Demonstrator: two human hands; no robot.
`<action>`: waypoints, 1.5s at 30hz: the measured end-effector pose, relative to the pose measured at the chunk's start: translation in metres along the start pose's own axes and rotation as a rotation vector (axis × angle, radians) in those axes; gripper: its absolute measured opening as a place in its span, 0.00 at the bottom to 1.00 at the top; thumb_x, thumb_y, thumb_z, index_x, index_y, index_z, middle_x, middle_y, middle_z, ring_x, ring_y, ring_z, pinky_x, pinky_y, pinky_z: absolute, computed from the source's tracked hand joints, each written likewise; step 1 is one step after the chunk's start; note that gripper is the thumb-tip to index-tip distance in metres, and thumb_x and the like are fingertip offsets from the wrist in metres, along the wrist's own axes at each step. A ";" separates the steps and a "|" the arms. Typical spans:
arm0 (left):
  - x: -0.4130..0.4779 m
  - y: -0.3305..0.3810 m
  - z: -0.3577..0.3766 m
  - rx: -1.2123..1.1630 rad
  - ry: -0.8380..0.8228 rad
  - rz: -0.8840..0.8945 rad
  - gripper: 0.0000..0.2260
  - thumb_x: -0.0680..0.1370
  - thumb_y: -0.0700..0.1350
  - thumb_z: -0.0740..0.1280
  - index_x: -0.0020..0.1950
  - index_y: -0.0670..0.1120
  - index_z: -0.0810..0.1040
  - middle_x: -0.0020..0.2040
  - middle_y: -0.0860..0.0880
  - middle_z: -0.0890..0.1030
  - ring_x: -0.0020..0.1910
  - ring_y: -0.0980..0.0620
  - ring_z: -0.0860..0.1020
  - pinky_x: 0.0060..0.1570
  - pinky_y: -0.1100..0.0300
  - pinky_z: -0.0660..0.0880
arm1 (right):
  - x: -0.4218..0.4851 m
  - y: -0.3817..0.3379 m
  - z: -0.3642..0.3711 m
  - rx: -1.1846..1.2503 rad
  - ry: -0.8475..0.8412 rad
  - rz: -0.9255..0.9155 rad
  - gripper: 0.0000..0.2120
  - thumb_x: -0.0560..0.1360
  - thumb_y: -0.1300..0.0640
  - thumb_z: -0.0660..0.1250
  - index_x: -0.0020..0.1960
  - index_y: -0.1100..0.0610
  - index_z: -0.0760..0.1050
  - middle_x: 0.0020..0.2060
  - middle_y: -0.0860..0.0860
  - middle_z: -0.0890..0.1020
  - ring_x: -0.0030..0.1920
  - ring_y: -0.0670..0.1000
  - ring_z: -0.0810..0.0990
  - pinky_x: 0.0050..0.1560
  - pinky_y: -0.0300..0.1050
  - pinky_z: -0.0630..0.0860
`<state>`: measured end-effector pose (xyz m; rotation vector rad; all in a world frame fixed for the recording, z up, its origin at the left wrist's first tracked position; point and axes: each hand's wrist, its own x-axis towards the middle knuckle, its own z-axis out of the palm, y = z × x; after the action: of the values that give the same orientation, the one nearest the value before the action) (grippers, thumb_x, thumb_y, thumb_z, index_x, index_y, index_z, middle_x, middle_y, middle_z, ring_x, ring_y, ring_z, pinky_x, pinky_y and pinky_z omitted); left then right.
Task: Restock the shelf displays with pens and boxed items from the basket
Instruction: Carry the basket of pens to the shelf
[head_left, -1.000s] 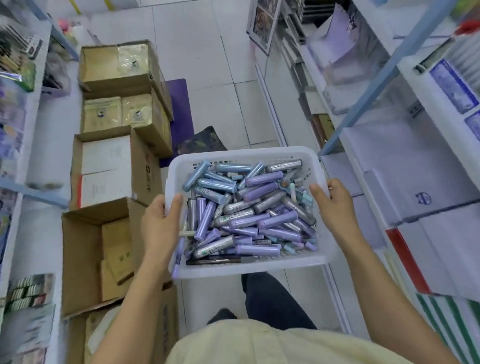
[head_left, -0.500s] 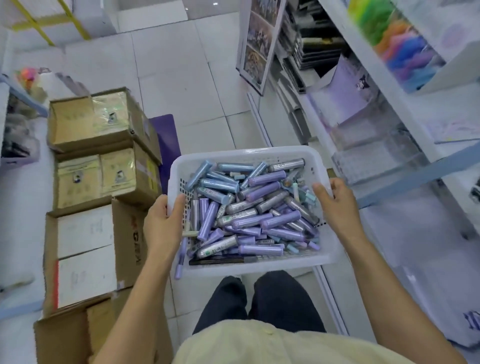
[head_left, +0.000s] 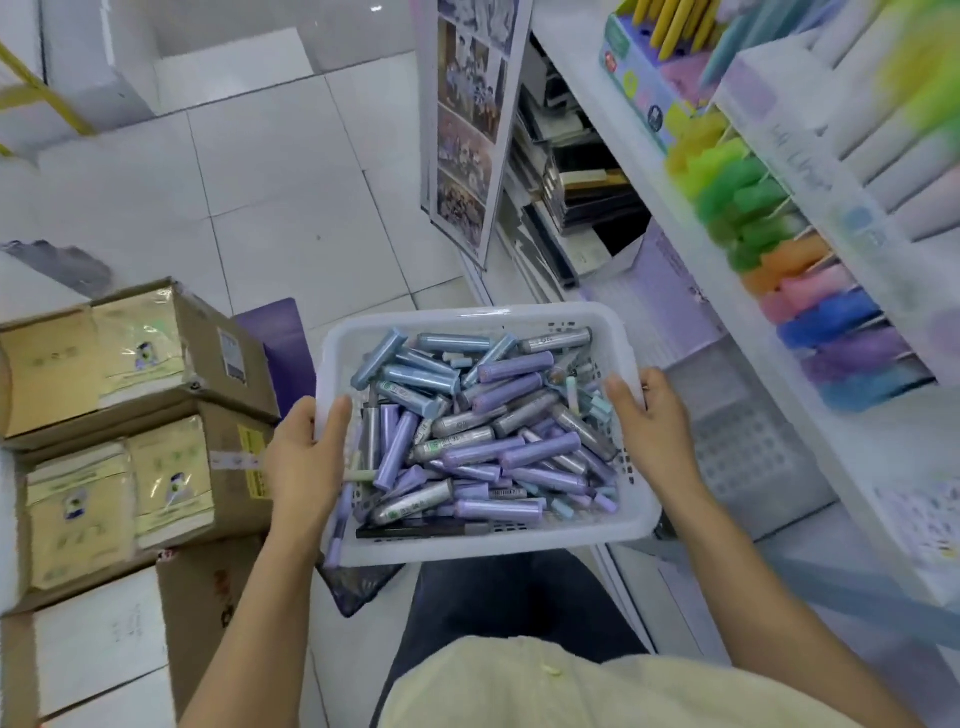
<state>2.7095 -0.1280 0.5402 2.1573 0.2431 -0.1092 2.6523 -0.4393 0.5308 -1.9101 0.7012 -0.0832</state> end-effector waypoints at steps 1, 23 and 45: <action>0.013 0.008 0.003 0.018 -0.008 0.008 0.21 0.80 0.56 0.62 0.38 0.41 0.64 0.32 0.47 0.65 0.31 0.52 0.63 0.33 0.54 0.62 | 0.011 -0.004 -0.001 -0.003 0.009 0.010 0.11 0.80 0.49 0.63 0.47 0.58 0.70 0.36 0.50 0.73 0.36 0.47 0.71 0.35 0.42 0.67; 0.309 0.115 0.132 0.275 -0.622 0.441 0.19 0.81 0.49 0.63 0.34 0.47 0.62 0.28 0.51 0.64 0.25 0.59 0.64 0.26 0.64 0.62 | 0.101 -0.014 0.084 0.126 0.691 0.428 0.17 0.81 0.53 0.62 0.38 0.56 0.60 0.31 0.50 0.60 0.29 0.45 0.60 0.31 0.40 0.57; 0.234 -0.130 0.363 0.495 -0.956 0.591 0.20 0.81 0.53 0.61 0.34 0.44 0.62 0.28 0.45 0.66 0.27 0.47 0.65 0.29 0.54 0.61 | 0.011 0.286 0.204 0.207 0.952 0.778 0.12 0.81 0.54 0.61 0.44 0.61 0.66 0.30 0.53 0.72 0.28 0.51 0.71 0.29 0.45 0.65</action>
<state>2.9147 -0.3254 0.1910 2.2893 -1.0487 -0.8909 2.6122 -0.3578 0.1916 -1.2098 1.9339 -0.5634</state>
